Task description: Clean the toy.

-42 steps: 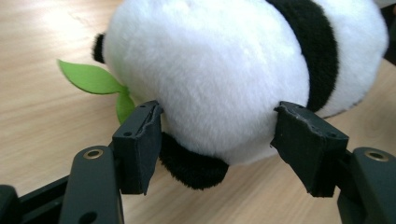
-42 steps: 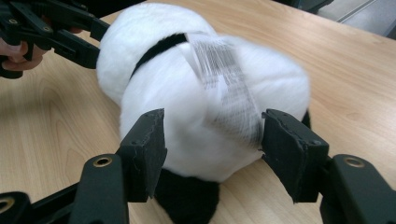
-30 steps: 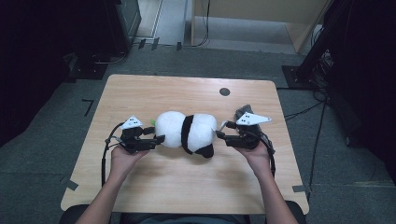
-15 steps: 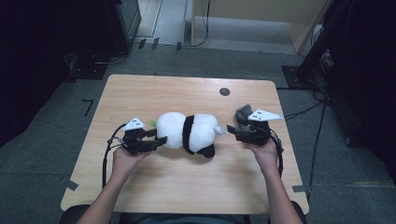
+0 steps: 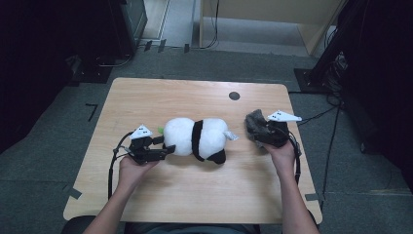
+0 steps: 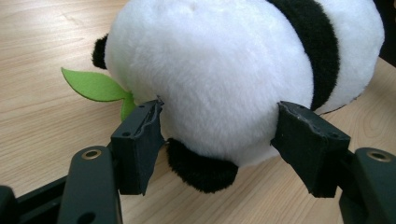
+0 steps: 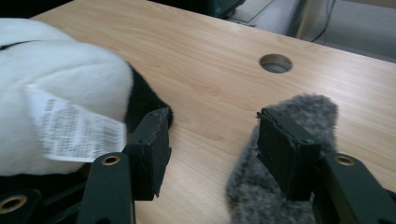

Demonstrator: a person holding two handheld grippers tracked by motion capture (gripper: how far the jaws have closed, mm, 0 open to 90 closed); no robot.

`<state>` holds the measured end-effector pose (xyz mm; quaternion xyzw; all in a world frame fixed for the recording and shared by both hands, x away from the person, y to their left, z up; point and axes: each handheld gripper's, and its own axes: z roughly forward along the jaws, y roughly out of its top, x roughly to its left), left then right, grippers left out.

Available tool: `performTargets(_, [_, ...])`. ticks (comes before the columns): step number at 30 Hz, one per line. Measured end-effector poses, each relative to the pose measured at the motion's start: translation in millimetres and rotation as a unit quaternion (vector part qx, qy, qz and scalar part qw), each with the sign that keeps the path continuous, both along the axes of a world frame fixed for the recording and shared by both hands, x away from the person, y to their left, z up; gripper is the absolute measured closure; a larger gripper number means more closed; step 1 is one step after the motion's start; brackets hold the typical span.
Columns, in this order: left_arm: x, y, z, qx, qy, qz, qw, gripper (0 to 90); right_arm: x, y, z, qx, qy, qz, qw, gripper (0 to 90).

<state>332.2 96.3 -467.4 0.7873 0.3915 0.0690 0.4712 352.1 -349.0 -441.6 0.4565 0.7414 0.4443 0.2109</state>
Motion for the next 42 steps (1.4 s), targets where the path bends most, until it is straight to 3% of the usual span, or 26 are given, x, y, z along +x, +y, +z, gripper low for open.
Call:
performTargets(5, [0.8,0.4,-0.3,0.003,-0.003,-0.001,1.0000,31.5,6.1,-12.9,-7.0,0.023,-0.008,-0.028,0.9993,45.9])
performTargets(12, [1.5,1.8,-0.4,0.009,-0.010,-0.003,0.9999,30.7,16.5,-21.0,-18.4,-0.006,-0.008,-0.067,0.9977,46.4])
performTargets(16, [2.1,1.7,-0.9,0.008,-0.010,-0.003,0.9999,30.4,22.5,-29.6,-28.5,0.009,0.008,-0.082,0.9966,47.7])
performTargets(21, [2.3,2.0,-1.3,0.008,-0.008,-0.002,0.9999,29.9,30.0,-31.2,-42.4,-0.017,0.028,-0.084,0.9960,52.0])
performTargets(27, [2.4,1.9,-1.3,0.008,-0.010,-0.001,0.9999,29.2,37.5,-31.7,-57.3,-0.028,0.056,-0.090,0.9940,57.8])
performTargets(33, [2.4,1.7,-1.5,0.009,-0.010,-0.002,0.9999,28.9,41.6,-35.4,-68.9,-0.009,0.081,-0.094,0.9922,58.2])
performTargets(36, [2.3,1.5,-1.7,0.008,-0.009,-0.002,0.9999,28.9,41.1,-35.9,-75.5,-0.008,0.076,-0.088,0.9932,54.5])
performTargets(39, [2.0,1.0,-1.6,0.010,-0.011,-0.002,0.9999,29.0,41.6,-40.1,-81.0,0.022,0.082,-0.082,0.9930,52.1])
performTargets(42, [2.1,0.8,-1.7,0.010,-0.011,0.000,0.9999,28.7,41.6,-41.7,-81.0,0.022,0.082,-0.072,0.9937,50.9])
